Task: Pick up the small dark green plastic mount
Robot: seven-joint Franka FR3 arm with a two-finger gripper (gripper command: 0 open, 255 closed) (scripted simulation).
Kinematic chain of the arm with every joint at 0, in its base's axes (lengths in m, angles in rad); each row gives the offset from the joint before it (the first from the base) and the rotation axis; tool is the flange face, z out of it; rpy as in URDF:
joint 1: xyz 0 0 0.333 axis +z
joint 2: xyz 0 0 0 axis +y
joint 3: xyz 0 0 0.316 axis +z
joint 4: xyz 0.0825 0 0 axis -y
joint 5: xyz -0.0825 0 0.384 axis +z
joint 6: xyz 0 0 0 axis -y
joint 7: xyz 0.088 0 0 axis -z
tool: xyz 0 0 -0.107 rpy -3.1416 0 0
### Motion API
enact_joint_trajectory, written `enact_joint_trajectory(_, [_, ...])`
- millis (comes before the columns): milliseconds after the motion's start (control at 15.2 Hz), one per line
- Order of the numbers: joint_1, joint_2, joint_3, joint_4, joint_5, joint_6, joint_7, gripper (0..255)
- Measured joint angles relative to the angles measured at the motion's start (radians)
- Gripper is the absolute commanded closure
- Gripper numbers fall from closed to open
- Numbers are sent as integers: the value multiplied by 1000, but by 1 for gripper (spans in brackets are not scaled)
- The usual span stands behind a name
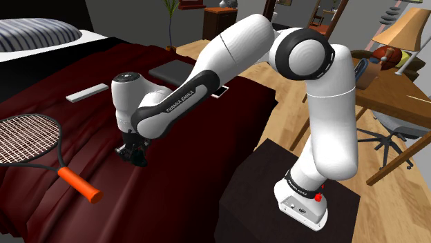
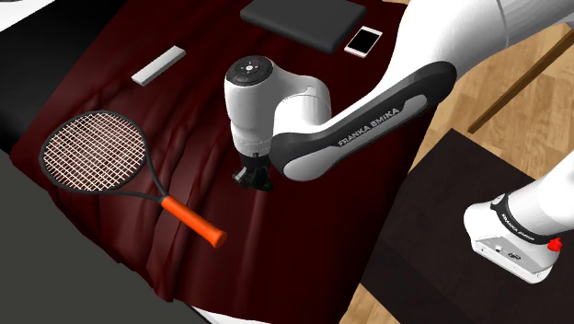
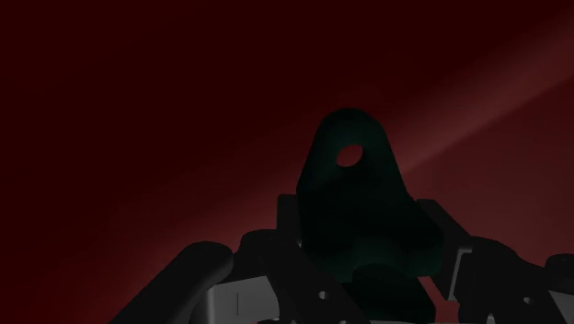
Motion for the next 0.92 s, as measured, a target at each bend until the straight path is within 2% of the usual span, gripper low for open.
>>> enact_joint_trajectory(330, [0, -1, 1, 3, 2, -6, -1, 255])
enact_joint_trajectory(924, [-15, -71, 23, 24, 35, -93, -18, 255])
